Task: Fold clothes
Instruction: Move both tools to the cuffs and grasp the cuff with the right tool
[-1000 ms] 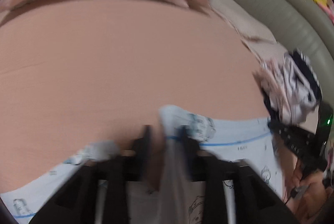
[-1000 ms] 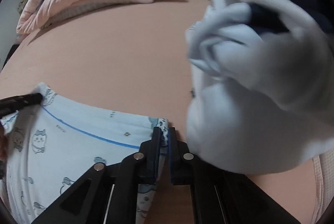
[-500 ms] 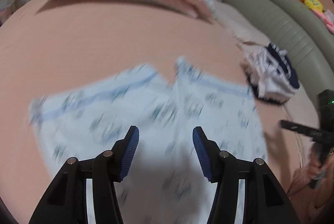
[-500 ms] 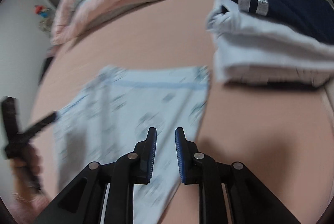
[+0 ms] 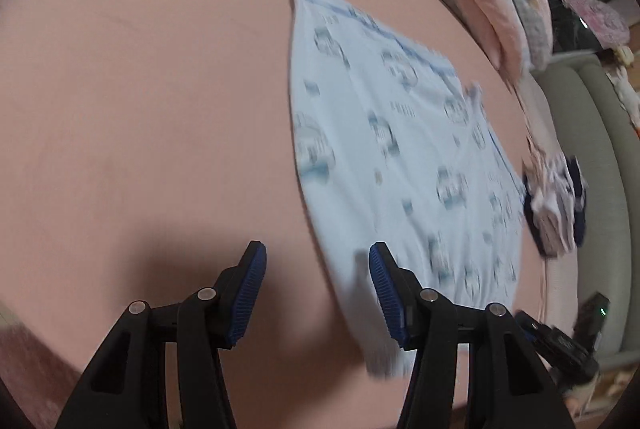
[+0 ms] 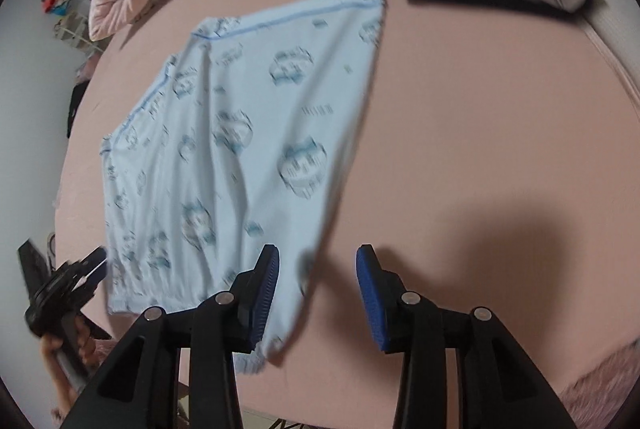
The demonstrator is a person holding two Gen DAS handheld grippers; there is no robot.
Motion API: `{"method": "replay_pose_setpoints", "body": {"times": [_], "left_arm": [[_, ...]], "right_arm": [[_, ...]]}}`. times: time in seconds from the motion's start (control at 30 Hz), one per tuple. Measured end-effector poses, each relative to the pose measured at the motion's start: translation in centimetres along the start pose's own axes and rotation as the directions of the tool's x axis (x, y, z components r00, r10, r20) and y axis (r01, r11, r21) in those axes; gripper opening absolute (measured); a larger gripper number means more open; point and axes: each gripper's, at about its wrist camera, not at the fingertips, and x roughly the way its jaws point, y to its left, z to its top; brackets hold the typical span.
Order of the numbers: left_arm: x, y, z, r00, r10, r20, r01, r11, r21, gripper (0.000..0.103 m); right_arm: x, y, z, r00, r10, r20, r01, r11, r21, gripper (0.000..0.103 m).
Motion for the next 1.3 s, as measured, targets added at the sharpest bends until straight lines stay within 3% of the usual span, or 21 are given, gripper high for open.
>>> {"method": "replay_pose_setpoints", "body": {"times": [0.1, 0.27, 0.3, 0.33, 0.37, 0.4, 0.47, 0.57, 0.73, 0.8, 0.93, 1.0, 1.03, 1.07, 1.1, 1.17, 1.3], "left_arm": [[0.0, -0.7, -1.5, 1.0, 0.001, -0.003, -0.001, 0.999, 0.035, 0.05], [0.9, -2.9, -3.0, 1.0, 0.011, -0.002, -0.011, 0.99, 0.139, 0.048], [1.3, -3.3, -3.1, 1.0, 0.021, 0.002, -0.021, 0.988, 0.155, 0.042], [1.9, -3.5, -3.2, 0.999, 0.033, -0.007, -0.031, 0.986, 0.162, 0.011], [2.4, -3.8, -3.2, 0.999, 0.042, -0.016, -0.039, 0.985, 0.169, 0.001], [2.6, -4.0, -3.2, 0.999, 0.037, -0.023, -0.033, 0.985, 0.172, 0.001], [1.4, -4.2, -3.2, 0.999, 0.032, -0.002, -0.031, 0.982, 0.184, 0.001], [-0.5, -4.4, -3.4, 0.998, 0.037, 0.043, -0.045, 0.978, 0.203, 0.001], [-0.6, -3.8, -3.2, 0.997, 0.054, 0.059, -0.063, 0.983, 0.171, 0.003], [-0.7, -3.6, -3.1, 0.996, 0.059, 0.066, -0.069, 0.986, 0.154, 0.005], [-1.0, -3.3, -2.9, 0.993, 0.077, 0.085, -0.087, 0.988, 0.126, 0.01], [-2.4, -4.9, -2.1, 0.978, 0.128, 0.163, -0.158, 0.97, 0.186, 0.014], [-2.6, -5.9, -1.6, 0.979, 0.115, 0.168, -0.152, 0.962, 0.228, 0.026], [-2.4, -6.9, -1.2, 0.986, 0.077, 0.151, -0.116, 0.955, 0.271, 0.045], [-2.1, -8.0, -0.8, 0.99, 0.043, 0.131, -0.083, 0.946, 0.314, 0.052], [-0.5, -10.7, -0.3, 0.996, 0.007, 0.093, -0.044, 0.913, 0.405, 0.054], [3.9, -14.5, 0.8, 0.998, 0.052, 0.044, -0.067, 0.842, 0.535, 0.054]], "right_arm": [[0.7, -0.2, -1.5, 0.999, 0.045, -0.025, -0.044, 0.999, 0.012, 0.04], [1.0, 1.9, -3.3, 0.997, 0.078, -0.01, -0.078, 0.993, -0.091, 0.04], [1.0, 2.3, -3.4, 0.998, 0.063, 0.005, -0.062, 0.991, -0.117, 0.039], [1.1, 2.5, -3.4, 0.999, 0.04, 0.021, -0.037, 0.99, -0.14, 0.037], [1.2, 2.7, -3.3, 0.999, 0.013, 0.034, -0.007, 0.987, -0.161, 0.02], [1.4, 2.9, -3.2, 0.999, -0.014, 0.048, 0.023, 0.983, -0.183, 0.006], [1.3, 3.1, -3.0, 0.996, -0.049, 0.078, 0.065, 0.976, -0.209, 0.002], [-0.7, 2.1, -2.9, 0.991, -0.022, 0.129, 0.045, 0.983, -0.177, 0.001], [-1.2, -1.0, -2.9, 0.992, -0.054, 0.116, 0.068, 0.991, -0.113, 0.001], [-1.2, -2.9, -2.6, 0.997, 0.002, 0.081, 0.001, 0.999, -0.043, 0.002], [-2.5, -4.2, -1.9, 0.991, 0.085, 0.105, -0.086, 0.996, 0.0, 0.01], [-3.5, -3.7, -0.9, 0.988, 0.072, 0.136, -0.067, 0.997, -0.04, 0.019], [-4.1, -3.2, -0.5, 0.986, 0.067, 0.151, -0.057, 0.996, -0.074, 0.019], [-4.4, -2.4, 0.0, 0.986, 0.067, 0.152, -0.049, 0.992, -0.118, 0.023], [-4.4, -1.3, 0.6, 0.988, 0.065, 0.137, -0.041, 0.985, -0.169, 0.032], [-4.4, 0.9, 1.7, 0.992, 0.053, 0.112, -0.023, 0.966, -0.258, 0.042], [-0.8, 4.5, 3.6, 0.999, -0.027, 0.043, 0.041, 0.926, -0.374, 0.043]]}}
